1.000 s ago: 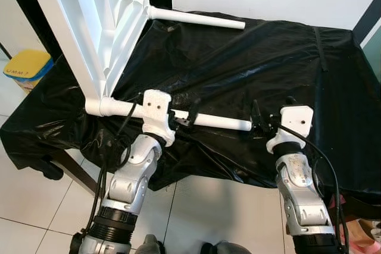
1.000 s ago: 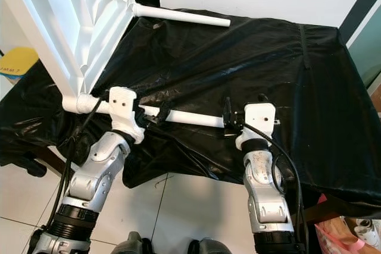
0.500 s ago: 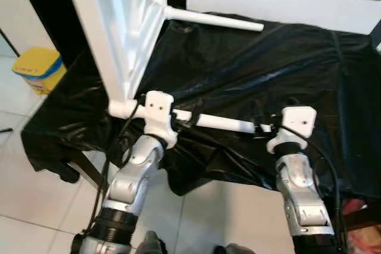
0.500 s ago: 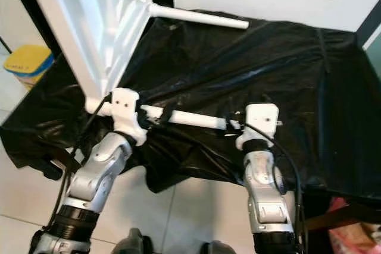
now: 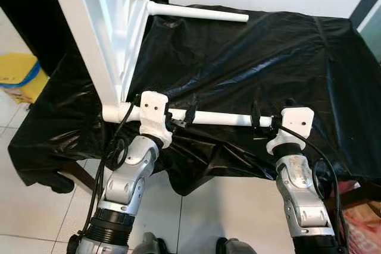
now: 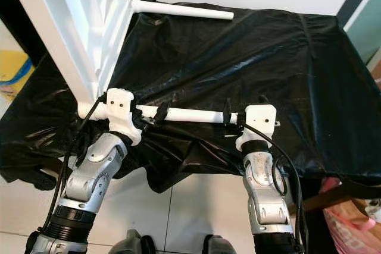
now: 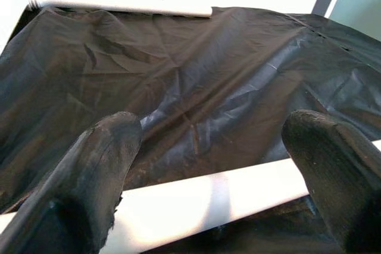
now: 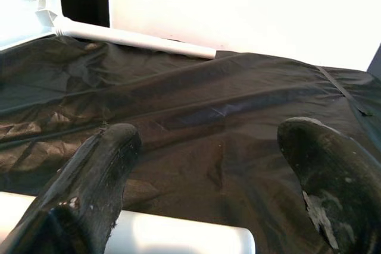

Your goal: Building children table

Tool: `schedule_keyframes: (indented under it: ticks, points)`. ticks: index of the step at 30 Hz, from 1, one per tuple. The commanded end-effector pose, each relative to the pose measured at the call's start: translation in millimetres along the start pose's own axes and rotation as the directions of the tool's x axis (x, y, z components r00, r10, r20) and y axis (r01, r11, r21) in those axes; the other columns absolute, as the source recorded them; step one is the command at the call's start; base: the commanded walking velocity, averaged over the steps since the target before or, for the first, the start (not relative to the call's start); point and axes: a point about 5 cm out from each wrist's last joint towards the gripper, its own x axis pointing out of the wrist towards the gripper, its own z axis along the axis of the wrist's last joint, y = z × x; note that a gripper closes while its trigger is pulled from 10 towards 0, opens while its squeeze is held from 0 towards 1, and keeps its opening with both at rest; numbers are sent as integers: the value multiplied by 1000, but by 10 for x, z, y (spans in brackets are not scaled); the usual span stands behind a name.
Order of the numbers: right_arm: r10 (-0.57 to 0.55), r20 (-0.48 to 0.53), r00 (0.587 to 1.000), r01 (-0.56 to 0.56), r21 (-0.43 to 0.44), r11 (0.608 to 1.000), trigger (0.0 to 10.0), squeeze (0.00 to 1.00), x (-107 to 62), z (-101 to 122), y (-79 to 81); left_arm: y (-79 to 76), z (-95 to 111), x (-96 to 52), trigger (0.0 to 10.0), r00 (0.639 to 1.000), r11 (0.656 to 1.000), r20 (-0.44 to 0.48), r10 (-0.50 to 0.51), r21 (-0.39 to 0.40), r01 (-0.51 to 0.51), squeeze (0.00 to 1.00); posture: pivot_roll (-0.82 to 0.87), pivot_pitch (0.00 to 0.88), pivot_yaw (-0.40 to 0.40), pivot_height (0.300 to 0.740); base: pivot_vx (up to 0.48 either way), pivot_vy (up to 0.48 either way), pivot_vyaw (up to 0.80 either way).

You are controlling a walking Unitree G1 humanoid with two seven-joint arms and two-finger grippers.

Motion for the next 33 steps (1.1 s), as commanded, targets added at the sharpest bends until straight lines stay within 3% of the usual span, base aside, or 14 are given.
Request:
schedule_keyframes:
  ticks: [1, 5, 16, 33]
  points:
    - [-9, -5, 1000, 9, -8, 1000, 10000, 0, -14, -24, -26, -28, 15, -3, 10000, 999, 999, 2, -32, -5, 32, 0, 19, 146, -45, 740, 0, 0, 0]
    - [-19, -3, 1000, 19, -9, 1000, 10000, 0, -14, -21, -46, -7, 6, -10, 10000, 1000, 999, -14, -25, -24, 24, 0, 21, 152, -39, 740, 0, 85, 0]
    - [-28, -8, 1000, 28, -2, 1000, 10000, 0, -35, -35, -37, 7, 5, -11, 10000, 999, 999, -28, -35, -22, 34, 0, 23, 155, -30, 740, 0, 436, 0]
    - [-50, -16, 999, 50, -11, 999, 10000, 0, -57, -61, -45, -66, -20, -50, 10000, 991, 992, -69, -112, 46, 115, 0, 32, 159, -25, 740, 0, 0, 0]
